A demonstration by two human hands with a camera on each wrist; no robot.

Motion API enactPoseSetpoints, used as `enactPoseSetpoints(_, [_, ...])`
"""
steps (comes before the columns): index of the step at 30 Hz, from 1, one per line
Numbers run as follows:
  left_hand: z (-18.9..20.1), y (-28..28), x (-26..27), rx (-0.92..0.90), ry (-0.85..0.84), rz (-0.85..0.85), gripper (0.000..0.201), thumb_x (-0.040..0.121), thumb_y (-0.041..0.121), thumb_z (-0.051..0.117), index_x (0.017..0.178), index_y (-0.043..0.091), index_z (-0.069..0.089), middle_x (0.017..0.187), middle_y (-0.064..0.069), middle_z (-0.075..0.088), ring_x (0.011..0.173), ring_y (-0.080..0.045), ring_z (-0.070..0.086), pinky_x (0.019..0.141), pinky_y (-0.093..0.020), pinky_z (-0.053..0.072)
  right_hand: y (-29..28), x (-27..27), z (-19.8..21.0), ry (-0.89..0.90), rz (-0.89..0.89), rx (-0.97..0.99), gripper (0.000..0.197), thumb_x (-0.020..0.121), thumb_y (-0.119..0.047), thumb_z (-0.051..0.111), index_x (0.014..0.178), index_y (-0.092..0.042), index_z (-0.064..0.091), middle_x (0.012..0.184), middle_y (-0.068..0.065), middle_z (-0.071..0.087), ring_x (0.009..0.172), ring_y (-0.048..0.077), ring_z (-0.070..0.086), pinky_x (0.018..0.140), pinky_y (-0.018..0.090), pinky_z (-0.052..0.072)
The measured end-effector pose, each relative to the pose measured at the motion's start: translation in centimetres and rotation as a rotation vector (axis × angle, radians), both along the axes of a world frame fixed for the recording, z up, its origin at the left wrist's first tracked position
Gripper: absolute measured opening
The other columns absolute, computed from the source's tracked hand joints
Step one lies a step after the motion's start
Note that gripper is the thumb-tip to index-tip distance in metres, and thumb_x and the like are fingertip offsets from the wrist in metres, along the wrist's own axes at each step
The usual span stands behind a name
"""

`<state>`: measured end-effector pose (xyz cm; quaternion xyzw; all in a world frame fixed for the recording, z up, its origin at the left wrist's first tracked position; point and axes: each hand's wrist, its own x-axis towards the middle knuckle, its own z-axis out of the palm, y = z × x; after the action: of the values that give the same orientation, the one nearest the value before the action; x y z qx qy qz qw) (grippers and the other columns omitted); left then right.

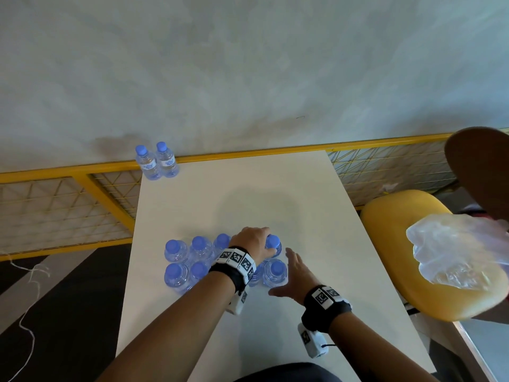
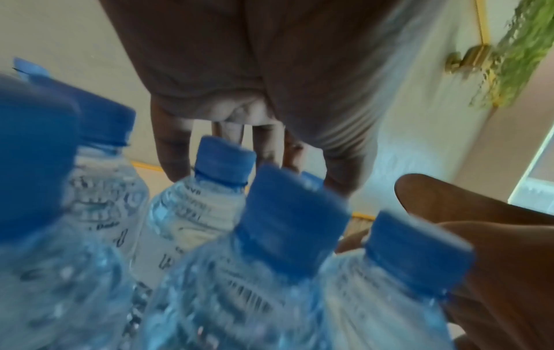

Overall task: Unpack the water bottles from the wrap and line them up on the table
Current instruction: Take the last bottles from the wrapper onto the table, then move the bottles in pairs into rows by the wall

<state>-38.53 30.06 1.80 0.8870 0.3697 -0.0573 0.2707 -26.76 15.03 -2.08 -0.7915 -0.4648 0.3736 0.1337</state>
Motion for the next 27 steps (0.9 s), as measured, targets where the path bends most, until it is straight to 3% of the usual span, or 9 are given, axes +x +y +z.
enactPoseSetpoints(3, [1.8,0.1,-1.6,0.043,-0.076,0.058,0.051,0.088,0.054,0.067,0.130,0.026,0.061,0.111,0.002,0.072,0.105,-0.024,0.066,0.088,-0.045,0.058,-0.9,-0.6,3.6,-0.080,-0.042,0.134,0.130,0.059,-0.050,0.089,0.154,-0.007,0.011,0.154,0.007,0.024,0.139,0.022,0.034,0.113,0.037,0.035])
enactPoseSetpoints(6, [4.3,1.2,-4.9,0.100,-0.132,0.133,0.043,0.093,0.048,0.063,0.132,0.028,0.063,0.121,0.002,0.070,0.115,-0.024,0.061,0.095,-0.043,0.054,-0.6,-2.2,7.9,-0.150,0.050,0.469,0.093,0.065,-0.049,0.082,0.142,-0.019,0.039,0.138,-0.006,0.040,0.123,0.012,0.041,0.105,0.028,0.036])
enactPoseSetpoints(8, [5.4,2.5,-8.1,0.131,-0.086,0.218,0.035,0.096,0.040,0.061,0.129,0.029,0.064,0.123,0.001,0.067,0.117,-0.026,0.059,0.095,-0.041,0.052,0.8,-4.3,9.9,-0.167,0.218,0.574,0.064,0.071,-0.043,0.074,0.128,-0.025,0.051,0.130,-0.009,0.047,0.116,0.015,0.048,0.101,0.028,0.038])
enactPoseSetpoints(10, [5.6,4.1,-11.8,0.114,0.013,0.299,0.034,0.094,0.034,0.059,0.128,0.031,0.063,0.126,0.000,0.065,0.118,-0.028,0.057,0.096,-0.043,0.052,2.7,-7.3,10.7,-0.216,0.434,0.548,0.047,0.077,-0.040,0.065,0.120,-0.024,0.057,0.125,-0.006,0.053,0.112,0.024,0.052,0.097,0.037,0.043])
enactPoseSetpoints(13, [4.5,6.4,-16.6,0.024,0.157,0.336,0.042,0.090,0.027,0.059,0.131,0.035,0.063,0.135,0.000,0.062,0.122,-0.027,0.058,0.102,-0.045,0.051,6.0,-12.7,9.9,-0.330,0.663,0.402,0.044,0.081,-0.031,0.063,0.124,-0.021,0.057,0.126,0.002,0.055,0.116,0.031,0.051,0.092,0.049,0.046])
enactPoseSetpoints(17, [3.3,7.5,-19.3,-0.084,0.205,0.225,0.048,0.092,0.015,0.063,0.138,0.028,0.065,0.140,-0.010,0.060,0.127,-0.030,0.058,0.107,-0.039,0.047,9.4,-18.5,7.7,-0.518,0.811,0.321,0.046,0.085,-0.019,0.060,0.130,-0.019,0.052,0.125,0.008,0.057,0.109,0.036,0.055,0.087,0.048,0.045])
enactPoseSetpoints(19, [3.0,7.5,-20.0,-0.095,0.169,0.201,0.047,0.094,0.016,0.063,0.140,0.026,0.064,0.139,-0.010,0.059,0.128,-0.030,0.058,0.107,-0.038,0.046,10.4,-20.3,7.3,-0.577,0.842,0.308,0.046,0.088,-0.015,0.059,0.133,-0.019,0.052,0.136,0.012,0.052,0.109,0.036,0.056,0.088,0.049,0.045])
enactPoseSetpoints(23, [1.7,7.4,-21.1,-0.041,0.129,0.219,0.036,0.090,0.016,0.058,0.123,0.025,0.068,0.120,-0.008,0.057,0.110,-0.033,0.064,0.095,-0.040,0.051,11.8,-22.1,7.5,-0.638,0.879,0.247,0.034,0.091,-0.008,0.056,0.124,-0.012,0.058,0.130,0.015,0.053,0.108,0.034,0.056,0.091,0.046,0.045])
enactPoseSetpoints(27, [0.5,7.9,-22.2,0.041,0.112,0.247,0.015,0.090,0.013,0.061,0.104,0.016,0.062,0.107,-0.007,0.053,0.095,-0.034,0.064,0.076,-0.037,0.047,13.0,-22.2,7.4,-0.558,0.878,0.237,0.035,0.089,-0.003,0.058,0.124,-0.009,0.057,0.132,0.014,0.049,0.104,0.033,0.058,0.088,0.045,0.051])
